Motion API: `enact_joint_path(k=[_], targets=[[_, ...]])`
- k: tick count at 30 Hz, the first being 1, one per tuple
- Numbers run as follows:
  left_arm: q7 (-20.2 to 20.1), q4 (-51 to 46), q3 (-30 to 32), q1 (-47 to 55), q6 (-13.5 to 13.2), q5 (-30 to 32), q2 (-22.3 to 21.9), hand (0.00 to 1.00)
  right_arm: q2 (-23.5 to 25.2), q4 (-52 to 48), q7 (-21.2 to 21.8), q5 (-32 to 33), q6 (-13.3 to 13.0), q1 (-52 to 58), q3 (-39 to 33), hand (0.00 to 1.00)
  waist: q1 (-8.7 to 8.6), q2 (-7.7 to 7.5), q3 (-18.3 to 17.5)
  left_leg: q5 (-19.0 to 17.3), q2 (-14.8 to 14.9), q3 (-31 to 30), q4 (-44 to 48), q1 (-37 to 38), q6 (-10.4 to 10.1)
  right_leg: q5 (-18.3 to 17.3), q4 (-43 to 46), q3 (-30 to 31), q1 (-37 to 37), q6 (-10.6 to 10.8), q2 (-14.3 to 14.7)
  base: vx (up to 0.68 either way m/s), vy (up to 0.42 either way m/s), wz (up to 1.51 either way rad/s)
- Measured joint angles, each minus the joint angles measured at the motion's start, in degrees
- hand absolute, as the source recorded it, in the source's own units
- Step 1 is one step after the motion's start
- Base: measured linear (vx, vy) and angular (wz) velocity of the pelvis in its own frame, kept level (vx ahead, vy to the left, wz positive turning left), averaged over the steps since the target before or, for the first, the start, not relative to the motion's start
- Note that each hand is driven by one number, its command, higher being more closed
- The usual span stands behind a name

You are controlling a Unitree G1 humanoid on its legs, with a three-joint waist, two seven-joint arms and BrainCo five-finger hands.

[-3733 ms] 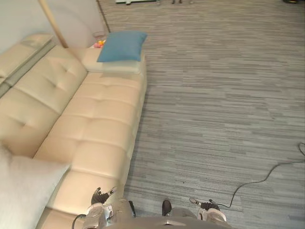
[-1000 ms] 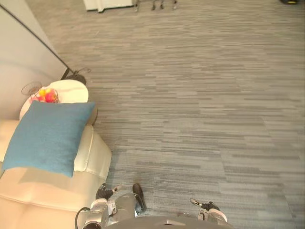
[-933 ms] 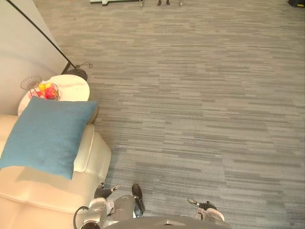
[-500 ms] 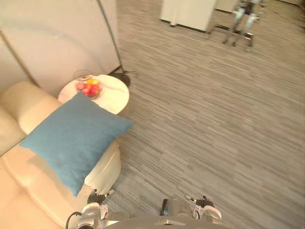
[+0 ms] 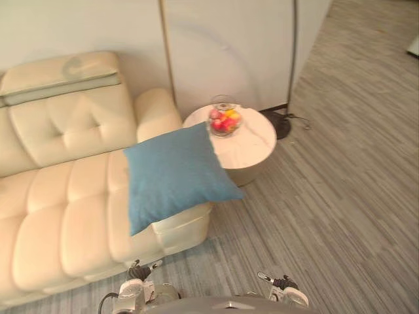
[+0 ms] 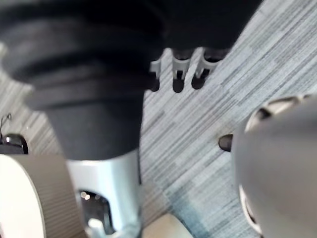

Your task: Pick up cushions and gather them together orderly.

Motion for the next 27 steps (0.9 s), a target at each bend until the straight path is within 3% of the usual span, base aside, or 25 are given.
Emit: enact_joint_path(k=[3, 7, 10, 12, 13, 15, 17, 18, 19, 20, 23, 25, 27], targets=[[-0.18, 0.36, -0.33, -0.27, -0.02, 0.0, 1.24, 0.0, 0.92, -0.02, -0.01, -0.02, 0.07, -0.31, 0.39, 0.0, 0.06, -1.44, 0.0, 3.31, -3.43, -0.67, -5.95, 1.43, 1.39, 1.95, -2.87, -0.85, 0.2, 1.23, -1.24, 0.06, 0.121, 0.32], [-0.49, 2.08, -0.24, -0.65, -0.14, -0.01, 2.07, 0.0, 1.02, 0.76, 0.01, -0.37, 0.2, -0.31, 0.4, 0.0, -0.16, -2.05, 0.67, 3.96, -5.77, -0.38, -9.22, 5.65, 2.09, 2.24, -2.03, 0.15, 2.14, 1.31, -2.64, 0.02, 0.086, -0.04], [-0.82, 3.36, -0.28, -0.74, -0.23, -0.01, 2.11, 0.0, 0.96, 0.52, 0.12, -0.55, 0.02, -0.39, 1.43, 0.0, -1.46, -1.98, 0.95, 3.79, -7.01, -0.81, -12.34, 8.2, 3.0, 1.01, 9.65, 0.78, -1.25, 1.59, -6.26, -0.06, 0.1, 0.08], [-0.87, 3.46, -0.34, -0.72, -0.33, -0.2, 2.38, 0.0, 0.74, -0.49, 0.13, -0.53, -0.29, -0.35, 2.52, 0.0, -1.72, -2.26, 1.49, 3.79, -7.9, -2.73, -12.55, 9.36, 3.72, 1.71, 24.25, 5.72, -7.4, -0.26, -9.18, -0.05, 0.068, 0.39], [-0.86, 3.42, -0.32, -0.72, -0.32, -0.35, 2.62, 0.0, 0.77, -0.57, 0.12, -0.56, -0.31, -0.23, 2.61, 0.0, -1.83, -2.76, 1.54, 3.53, -8.0, -3.69, -12.46, 9.65, 4.26, 1.17, 26.22, 8.12, -8.24, -0.09, -8.94, 0.0, -0.011, 0.75], [-0.85, 2.93, -0.01, -0.75, -0.38, -0.76, 2.69, 0.0, 1.62, -0.75, 0.12, -0.58, -0.32, 0.13, 2.78, 0.0, -1.76, -3.43, 1.62, 3.44, -7.74, -6.6, -12.36, 10.1, 4.44, -2.45, 26.23, 14.15, -8.54, 0.34, -5.71, 0.05, -0.059, 0.81], [-0.84, 2.76, 1.34, -1.25, -0.5, -0.9, 2.11, 0.0, 1.68, -0.6, 0.12, -0.57, -0.31, 0.03, 2.84, 0.0, -1.62, -3.06, 1.56, 3.61, -6.78, -8.92, -12.36, 9.56, 4.1, -4.13, 16.28, 17.94, -8.23, 0.59, -1.1, 0.07, -0.081, 0.65], [-0.85, 2.73, 1.77, -1.24, -0.5, -0.9, 2.0, 0.0, 1.7, -0.45, 0.12, -0.56, -0.32, -0.01, 2.85, 0.0, -1.63, -3.04, 1.55, 3.65, -6.73, -9.42, -12.35, 9.15, 3.81, -3.86, 13.29, 18.81, -8.14, 0.44, -0.32, 0.07, -0.116, 0.43], [-0.87, 2.77, 3.11, -0.85, -0.5, -0.88, 1.93, 0.0, 1.98, -0.33, 0.12, -0.56, -0.29, 0.04, 2.9, 0.0, -1.66, -3.58, 1.16, 3.38, -7.03, -10.22, -11.44, 8.1, 2.84, -0.11, 5.93, 21.47, -7.35, -1.2, 0.98, 0.08, -0.148, 0.35], [-0.88, 2.66, 4.62, -0.82, -0.5, -0.87, 1.79, 0.0, 2.6, -0.26, 0.12, -0.26, -0.27, 0.16, 2.55, 0.0, -1.61, -4.81, 0.88, 2.8, -7.57, -10.7, -10.39, 7.93, 1.99, 2.79, 3.62, 22.14, -6.83, 0.55, 0.77, 0.12, -0.189, 0.33], [-0.84, 3.04, 6.75, -0.18, -0.45, -0.87, -0.82, 0.0, 1.11, -0.38, 0.12, -0.59, -0.2, 0.69, 2.65, 0.0, -1.43, -1.82, -0.15, 2.68, -4.98, -10.88, -11.02, 9.19, 0.8, 2.57, 0.83, 20.23, -4.34, 0.04, 3.01, 0.16, -0.144, 0.11], [-0.85, 3.07, 7.64, 0.11, -0.46, -0.88, -1.87, 0.0, 0.63, -0.48, 0.09, -0.55, -0.23, 1.18, 2.59, 0.0, -1.56, -0.7, -0.86, 3.13, -4.03, -11.2, -12.74, 10.51, -0.1, 2.86, -1.07, 19.31, -2.54, -0.34, 4.19, 0.2, -0.115, 0.08], [-0.9, 3.03, 7.6, 0.09, -0.47, -0.89, -1.9, 0.0, 0.69, -0.49, 0.12, -0.59, -0.22, 1.27, 2.61, 0.0, -1.46, -0.8, -0.92, 3.46, -3.41, -11.58, -14.05, 12.02, -0.63, 2.98, -2.54, 18.71, -0.74, -0.49, 4.88, 0.13, -0.066, 0.12]])
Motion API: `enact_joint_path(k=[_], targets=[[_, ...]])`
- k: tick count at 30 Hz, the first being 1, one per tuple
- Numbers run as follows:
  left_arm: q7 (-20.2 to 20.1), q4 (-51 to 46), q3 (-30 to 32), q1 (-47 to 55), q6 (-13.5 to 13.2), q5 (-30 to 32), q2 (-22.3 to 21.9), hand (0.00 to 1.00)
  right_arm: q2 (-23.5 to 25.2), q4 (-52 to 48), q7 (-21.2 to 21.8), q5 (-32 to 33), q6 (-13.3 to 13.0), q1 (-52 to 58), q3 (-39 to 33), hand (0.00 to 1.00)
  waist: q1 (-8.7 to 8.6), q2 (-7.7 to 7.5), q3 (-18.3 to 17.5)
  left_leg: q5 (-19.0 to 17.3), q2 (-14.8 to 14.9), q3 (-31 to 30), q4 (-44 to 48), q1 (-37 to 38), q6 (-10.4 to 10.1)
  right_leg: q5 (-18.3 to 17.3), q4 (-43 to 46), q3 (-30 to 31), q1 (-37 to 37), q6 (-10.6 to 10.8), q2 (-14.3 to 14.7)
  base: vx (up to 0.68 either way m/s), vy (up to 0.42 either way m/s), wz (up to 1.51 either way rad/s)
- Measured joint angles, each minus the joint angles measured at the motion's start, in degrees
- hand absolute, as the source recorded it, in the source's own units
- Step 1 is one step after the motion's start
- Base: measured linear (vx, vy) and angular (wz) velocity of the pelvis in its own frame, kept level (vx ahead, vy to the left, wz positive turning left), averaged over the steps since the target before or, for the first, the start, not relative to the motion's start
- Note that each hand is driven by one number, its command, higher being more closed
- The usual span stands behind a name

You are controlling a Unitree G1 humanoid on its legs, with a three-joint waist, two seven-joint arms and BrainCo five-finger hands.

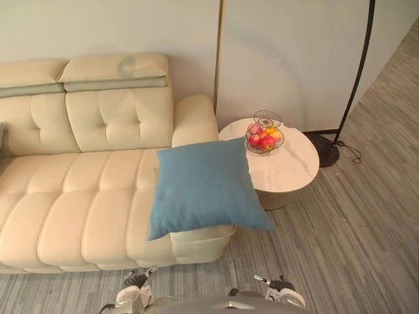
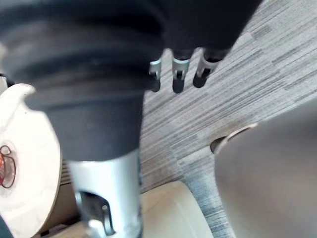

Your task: Pick up cushions and gather them together orderly.

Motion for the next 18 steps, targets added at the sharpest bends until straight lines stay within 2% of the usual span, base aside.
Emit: enact_joint_path(k=[2, 5, 7, 9, 13, 18], targets=[[-0.02, -0.02, -0.02, 0.03, 0.01, -0.06, 0.21, 0.0, 0.5, 0.14, -0.02, 0.01, 0.02, 0.37, -0.05, 0.0, 0.24, -0.8, -0.49, 0.17, 0.29, -0.08, -0.97, 0.88, -0.28, 0.12, -1.45, -0.37, 1.24, -0.03, 0.44, 0.08, -0.032, 0.04], [0.04, -0.04, -0.02, 0.0, 0.01, -0.16, 0.83, 0.0, 0.65, 0.12, -0.08, 0.02, 0.02, 0.45, -0.55, 0.0, 0.19, -1.26, -0.62, 0.17, 0.08, -0.03, -1.07, 0.93, -0.28, 1.17, -3.77, -0.42, 2.42, 0.19, 0.45, 0.04, 0.02, 0.0], [0.04, 0.0, -0.05, -0.03, 0.06, -0.83, 1.61, 0.0, 0.92, 0.15, -0.06, 0.0, 0.11, 0.74, -1.03, 0.0, 0.21, -2.19, -0.9, 0.2, -0.15, 0.06, -1.21, 0.75, -0.28, 1.98, -5.33, -0.33, 2.78, 0.35, 0.43, 0.0, 0.0, 0.0], [0.02, 0.0, -0.01, -0.03, 0.07, -2.58, 2.56, 0.0, 1.01, 0.12, -0.11, 0.0, 0.41, 1.28, -3.65, 0.0, 0.19, -2.8, -1.37, 0.2, -0.47, 0.07, -1.22, 0.62, -0.27, 2.42, -6.18, -0.18, 3.0, 0.46, 0.28, 0.0, 0.0, 0.0], [0.03, -0.25, 0.58, -0.11, 0.14, -7.23, 3.43, 0.0, -0.94, -2.16, -0.23, 0.18, 0.88, 2.26, -10.67, 0.0, -0.06, -2.74, -1.55, 0.41, -0.98, 0.23, -1.81, 0.94, 0.05, 3.02, -6.88, 0.26, 3.31, 0.74, -0.02, -0.04, 0.012, -0.02], [0.0, -1.99, 1.41, -0.48, 0.11, -9.07, 6.35, 0.0, -5.93, -6.66, -0.22, 0.58, 1.27, 1.63, -12.15, 0.0, -0.43, -2.28, -1.74, 1.09, -1.16, 1.07, -2.85, 0.48, 0.35, 3.89, -7.72, 1.02, 2.13, 0.5, 0.14, -0.06, -0.006, -0.14]])
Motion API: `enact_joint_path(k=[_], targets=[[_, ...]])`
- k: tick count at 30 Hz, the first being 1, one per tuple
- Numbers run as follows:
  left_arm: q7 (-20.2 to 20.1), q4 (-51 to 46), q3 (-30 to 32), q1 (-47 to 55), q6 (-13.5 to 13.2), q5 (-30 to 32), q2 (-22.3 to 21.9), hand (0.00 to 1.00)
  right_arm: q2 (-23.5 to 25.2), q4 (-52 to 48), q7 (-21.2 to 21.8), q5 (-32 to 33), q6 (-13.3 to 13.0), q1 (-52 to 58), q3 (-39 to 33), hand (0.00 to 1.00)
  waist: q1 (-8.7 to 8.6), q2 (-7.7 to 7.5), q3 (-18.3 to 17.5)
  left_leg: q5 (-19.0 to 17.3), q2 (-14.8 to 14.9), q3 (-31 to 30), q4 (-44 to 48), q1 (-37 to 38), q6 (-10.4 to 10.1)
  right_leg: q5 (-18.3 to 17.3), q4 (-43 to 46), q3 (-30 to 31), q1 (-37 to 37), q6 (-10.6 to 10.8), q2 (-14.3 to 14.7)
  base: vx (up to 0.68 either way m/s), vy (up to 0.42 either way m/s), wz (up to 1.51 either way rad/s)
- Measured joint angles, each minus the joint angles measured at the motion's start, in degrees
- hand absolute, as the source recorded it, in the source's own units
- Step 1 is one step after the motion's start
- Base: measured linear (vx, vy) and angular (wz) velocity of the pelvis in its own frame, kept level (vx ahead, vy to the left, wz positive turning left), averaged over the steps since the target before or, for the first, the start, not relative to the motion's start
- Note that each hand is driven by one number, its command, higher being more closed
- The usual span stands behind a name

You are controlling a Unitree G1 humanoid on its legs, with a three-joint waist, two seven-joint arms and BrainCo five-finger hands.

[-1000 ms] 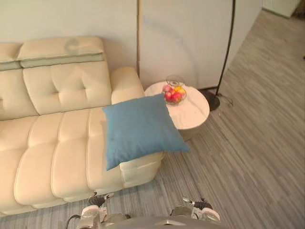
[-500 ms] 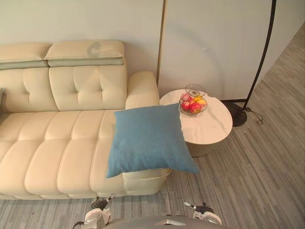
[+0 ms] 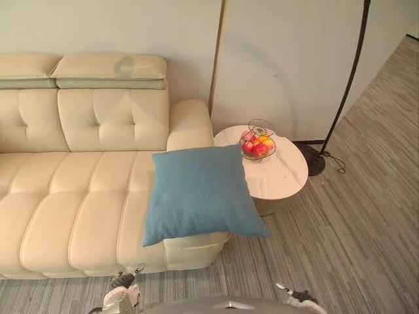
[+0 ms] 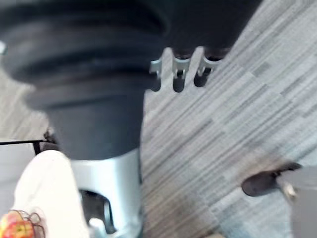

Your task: Pick up cushions and gather them together orderly.

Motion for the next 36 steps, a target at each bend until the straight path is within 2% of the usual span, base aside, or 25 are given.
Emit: enact_joint_path(k=[5, 9, 15, 20, 21, 24, 27, 31, 36], targets=[[-0.06, -3.91, -2.36, -0.15, -0.03, 0.19, 3.21, 0.0, -5.1, -5.02, 0.02, -0.1, -0.16, -4.24, 2.16, 0.0, -0.44, 0.73, -0.31, 0.23, -0.24, 0.3, 0.01, -1.6, 0.23, 1.45, -1.21, 0.92, -1.45, -0.03, 0.44, -0.03, -0.011, -0.09], [-0.05, -7.88, -5.39, -0.33, -0.13, 0.19, 4.7, 0.0, -7.59, -7.21, 0.22, -0.51, -0.29, -7.69, 7.73, 0.0, -0.74, 1.09, -0.5, 0.28, -0.48, -0.01, 0.02, -2.32, 0.28, 1.79, -1.86, 0.88, -1.7, -0.04, 0.44, 0.0, 0.0, 0.03], [0.04, -16.06, -10.2, -1.82, -0.82, 0.06, 5.3, 0.0, -9.54, -11.47, 1.71, -0.51, -0.8, -12.95, 16.96, 0.0, -0.83, 1.34, -0.38, 0.66, -0.69, -1.46, 0.33, -4.6, 0.51, 2.47, -2.83, -0.55, -3.09, -0.25, 0.23, 0.01, -0.008, 0.11], [0.25, -17.94, -12.22, -2.89, -1.37, -0.01, 5.15, 0.0, -9.68, -11.67, 2.59, -0.5, -1.21, -15.64, 19.91, 0.0, -1.02, 1.58, 0.06, 0.69, -0.95, -2.7, 1.18, -6.39, 0.55, 2.55, -2.89, -1.31, -3.83, -0.26, -0.17, -0.03, -0.005, 0.14], [0.49, -18.15, -13.79, -4.24, -1.38, -0.03, 4.9, 0.0, -9.82, -11.68, 2.58, -0.51, -1.21, -17.69, 21.9, 0.0, -1.13, 2.2, 1.83, 0.97, -1.31, -3.08, 1.3, -7.06, 0.94, 2.96, -2.9, -1.88, -4.25, -0.25, -0.51, -0.06, 0.003, 0.11], [1.01, -19.75, -15.53, -5.68, -1.37, -0.54, 4.83, 0.0, -9.81, -11.96, 2.55, -0.5, -1.2, -19.78, 23.52, 0.0, -1.19, 2.51, 2.75, 1.37, -1.64, -3.63, 2.51, -10.62, 1.37, 3.86, -2.92, -2.19, -6.91, -0.23, -1.06, -0.1, 0.014, 0.13], [2.05, -21.16, -18.52, -10.28, -1.43, -1.65, 4.37, 0.0, -9.28, -12.39, 2.37, -0.39, -1.17, -23.81, 24.63, 0.0, -1.07, 2.77, 6.29, 2.11, -2.01, -4.46, 4.59, -14.8, 1.57, 5.35, -2.92, -2.56, -9.68, -0.49, -1.69, -0.13, 0.015, 0.17], [3.05, -21.88, -23.23, -20.22, -1.79, -3.55, 3.29, 0.0, -9.3, -12.34, 0.66, 1.98, -1.19, -32.3, 27.62, 0.0, -1.14, 3.01, 11.72, 2.11, -2.14, -5.57, 10.91, -24.22, 1.62, 6.6, 0.2, -2.87, -16.99, -0.82, -2.4, -0.21, 0.009, 0.14], [5.23, -21.86, -26.73, -27.4, -1.8, -4.54, 2.62, 0.0, -7.99, -13.14, -1.83, 4.67, -0.86, -37.52, 29.82, 0.0, -0.6, 3.12, 13.31, 2.66, -1.62, -4.27, 13.27, -31.31, 1.75, 6.53, 5.11, -1.8, -25.44, -1.04, -2.61, -0.19, -0.016, -0.05]])
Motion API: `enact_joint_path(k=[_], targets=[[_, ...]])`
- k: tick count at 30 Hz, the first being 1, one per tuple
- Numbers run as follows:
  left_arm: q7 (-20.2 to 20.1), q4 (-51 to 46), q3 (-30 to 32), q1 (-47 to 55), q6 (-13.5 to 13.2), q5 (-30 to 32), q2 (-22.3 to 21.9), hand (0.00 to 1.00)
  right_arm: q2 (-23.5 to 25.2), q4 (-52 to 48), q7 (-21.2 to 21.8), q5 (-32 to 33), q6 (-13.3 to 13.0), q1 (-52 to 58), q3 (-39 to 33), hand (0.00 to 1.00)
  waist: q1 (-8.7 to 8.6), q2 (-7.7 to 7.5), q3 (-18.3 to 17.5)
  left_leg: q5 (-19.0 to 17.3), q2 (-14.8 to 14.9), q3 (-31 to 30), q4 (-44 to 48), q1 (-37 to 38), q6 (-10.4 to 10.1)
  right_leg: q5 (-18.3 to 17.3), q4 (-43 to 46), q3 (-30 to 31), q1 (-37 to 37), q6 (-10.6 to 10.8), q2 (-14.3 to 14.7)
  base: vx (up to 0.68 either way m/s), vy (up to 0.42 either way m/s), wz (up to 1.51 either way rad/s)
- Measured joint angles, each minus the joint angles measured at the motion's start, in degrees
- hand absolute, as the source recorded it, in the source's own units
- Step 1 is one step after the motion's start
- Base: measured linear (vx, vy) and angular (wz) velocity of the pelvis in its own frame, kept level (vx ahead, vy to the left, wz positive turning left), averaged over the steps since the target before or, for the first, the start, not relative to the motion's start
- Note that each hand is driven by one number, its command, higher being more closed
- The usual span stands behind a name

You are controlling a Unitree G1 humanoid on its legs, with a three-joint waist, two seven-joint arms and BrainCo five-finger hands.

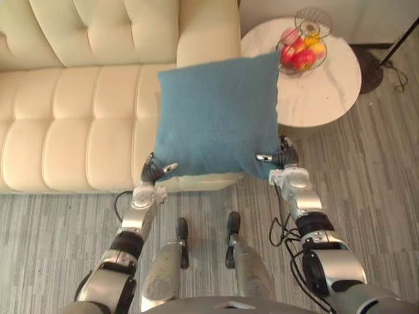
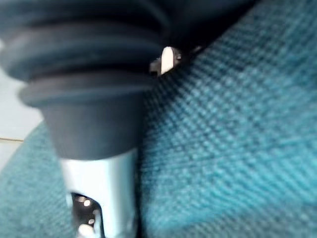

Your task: Pick up cushions and gather them together orderly.

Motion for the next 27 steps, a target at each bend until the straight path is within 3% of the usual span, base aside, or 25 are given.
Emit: enact_joint_path(k=[1, 7, 12, 22, 27], targets=[[0.23, 0.02, -0.23, -1.33, 0.01, -0.04, 0.0, 1.0, 0.2, -0.54, -0.3, 0.41, 0.07, -0.89, 0.8, 1.0, 0.1, 0.06, 0.19, 0.21, 0.05, 0.21, 0.0, -1.03, -0.27, -0.02, 0.79, 0.28, -1.46, -0.08, -0.09, -0.14, -0.026, -0.09], [2.78, -0.02, -0.98, -9.29, 0.02, -2.34, -0.26, 1.0, 1.22, -8.46, -2.41, 0.43, 1.28, -4.81, 5.06, 1.0, 0.42, 0.21, 1.12, 1.57, 3.62, 6.17, 0.79, -6.86, -0.89, 0.8, 2.14, -0.12, -7.99, -1.42, 0.33, -0.09, -0.067, -0.01], [4.74, -2.46, -0.48, -9.95, 0.02, -3.83, 0.14, 1.0, 1.56, -12.54, -3.62, 2.65, 1.29, -5.24, 5.54, 1.0, 0.41, 0.26, 1.42, 2.21, 4.14, 6.54, 0.64, -7.2, -1.15, 0.95, 2.33, -0.22, -8.55, -1.67, 0.77, 0.0, -0.038, -0.03], [6.14, -9.56, 1.04, -9.2, -0.23, -5.51, 0.96, 1.0, 1.8, -18.76, -4.36, 7.29, -0.51, -3.35, 6.82, 1.0, 0.52, 0.25, 1.39, 4.52, 3.88, 7.13, -3.31, -3.85, -1.74, 0.44, 2.46, -0.16, -7.44, -2.13, 0.79, 0.02, -0.022, 0.0], [6.17, -15.37, 0.26, -4.47, -0.73, -5.44, 0.43, 1.0, 3.85, -21.64, -4.28, 11.68, -1.68, 3.75, 7.36, 1.0, 0.63, 0.23, 1.22, 4.69, 3.76, 6.77, -5.5, 1.26, -2.2, -2.11, 4.46, -0.68, -3.92, -2.15, 0.67, 0.06, -0.024, 0.06]])
